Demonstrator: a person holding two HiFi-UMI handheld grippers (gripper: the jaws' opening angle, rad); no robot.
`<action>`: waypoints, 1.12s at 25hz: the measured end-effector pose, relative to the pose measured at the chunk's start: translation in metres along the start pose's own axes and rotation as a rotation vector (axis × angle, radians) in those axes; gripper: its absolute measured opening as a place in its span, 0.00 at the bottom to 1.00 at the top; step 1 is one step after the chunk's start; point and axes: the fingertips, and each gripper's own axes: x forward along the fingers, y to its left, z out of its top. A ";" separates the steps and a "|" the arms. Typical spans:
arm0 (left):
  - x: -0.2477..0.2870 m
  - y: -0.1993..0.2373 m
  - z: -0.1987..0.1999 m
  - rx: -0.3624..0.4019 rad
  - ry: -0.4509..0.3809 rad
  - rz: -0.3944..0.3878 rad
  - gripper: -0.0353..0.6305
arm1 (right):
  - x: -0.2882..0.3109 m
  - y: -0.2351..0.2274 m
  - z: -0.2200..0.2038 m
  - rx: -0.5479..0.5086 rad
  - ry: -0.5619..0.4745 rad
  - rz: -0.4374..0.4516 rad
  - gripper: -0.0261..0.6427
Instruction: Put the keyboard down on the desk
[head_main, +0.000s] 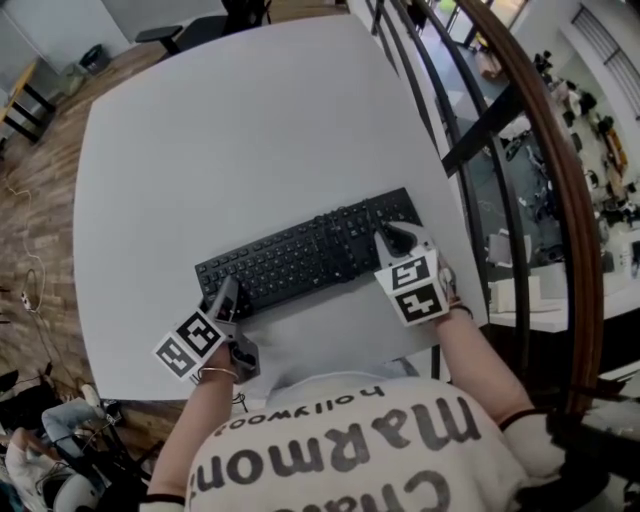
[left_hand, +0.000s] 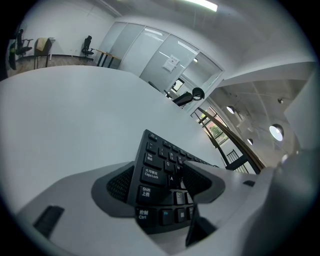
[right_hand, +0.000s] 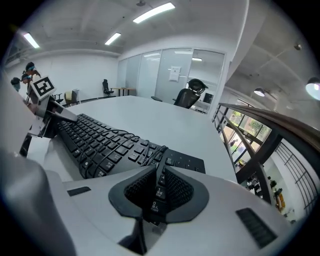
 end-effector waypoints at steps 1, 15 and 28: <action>0.000 0.000 0.000 0.003 -0.002 0.004 0.48 | -0.001 0.000 -0.002 0.011 0.006 -0.010 0.15; -0.002 -0.003 0.006 0.116 -0.046 0.028 0.50 | -0.022 0.016 -0.013 0.131 0.038 -0.009 0.15; 0.004 0.004 -0.001 0.222 0.011 0.057 0.51 | -0.022 0.030 -0.011 0.120 0.043 -0.007 0.15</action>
